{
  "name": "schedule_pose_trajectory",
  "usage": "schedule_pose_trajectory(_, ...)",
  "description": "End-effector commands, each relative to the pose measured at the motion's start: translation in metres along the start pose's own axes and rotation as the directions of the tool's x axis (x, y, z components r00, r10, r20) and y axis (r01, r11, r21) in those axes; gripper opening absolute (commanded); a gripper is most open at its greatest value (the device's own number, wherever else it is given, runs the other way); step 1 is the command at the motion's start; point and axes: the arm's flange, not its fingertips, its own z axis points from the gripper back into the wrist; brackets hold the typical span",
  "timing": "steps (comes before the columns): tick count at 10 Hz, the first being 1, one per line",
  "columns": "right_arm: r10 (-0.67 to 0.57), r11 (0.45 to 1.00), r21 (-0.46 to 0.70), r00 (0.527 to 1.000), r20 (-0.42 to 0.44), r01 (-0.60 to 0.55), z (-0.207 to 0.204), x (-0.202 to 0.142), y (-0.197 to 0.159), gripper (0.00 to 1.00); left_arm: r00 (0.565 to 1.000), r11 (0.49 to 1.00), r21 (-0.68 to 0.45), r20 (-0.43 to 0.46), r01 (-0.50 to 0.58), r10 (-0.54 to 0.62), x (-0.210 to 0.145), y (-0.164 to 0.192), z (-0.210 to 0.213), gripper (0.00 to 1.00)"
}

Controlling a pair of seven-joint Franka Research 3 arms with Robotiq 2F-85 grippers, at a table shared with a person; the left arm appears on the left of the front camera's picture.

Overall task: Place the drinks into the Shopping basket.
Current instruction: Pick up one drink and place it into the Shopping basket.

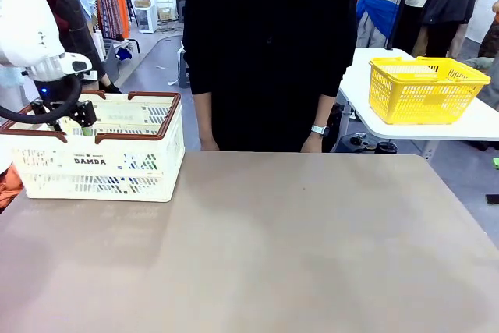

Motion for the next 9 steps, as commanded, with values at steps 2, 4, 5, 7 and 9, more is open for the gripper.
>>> schedule_pose_trajectory(2, -0.007, 1.0, -0.004, 1.0, -0.009, 0.007, 0.002, 0.0, 0.005, 1.0, 1.0, 1.0, -0.021, 0.018, -0.012, 0.012, -0.003, 0.002, 0.015, 1.0)
schedule_pose_trajectory(4, -0.007, 1.0, -0.004, 1.0, -0.009, 0.007, 0.002, 0.0, 0.005, 1.0, 0.999, 0.999, -0.034, 0.052, -0.009, 0.011, -0.015, 0.003, 0.046, 1.0)
schedule_pose_trajectory(5, -0.007, 1.0, -0.004, 1.0, -0.009, 0.007, 0.002, 0.0, 0.005, 1.0, 0.997, 0.998, -0.064, 0.083, 0.015, -0.01, -0.025, -0.001, 0.067, 1.0)
schedule_pose_trajectory(7, -0.007, 1.0, -0.004, 1.0, -0.009, 0.007, 0.002, 0.0, 0.005, 1.0, 0.992, 0.956, -0.264, 0.017, 0.124, -0.124, -0.053, -0.012, 0.106, 1.0)
schedule_pose_trajectory(9, -0.007, 1.0, -0.004, 1.0, -0.009, 0.007, 0.002, 0.0, 0.005, 1.0, 0.963, 0.858, -0.455, -0.001, 0.239, -0.269, -0.108, -0.005, 0.133, 1.0)
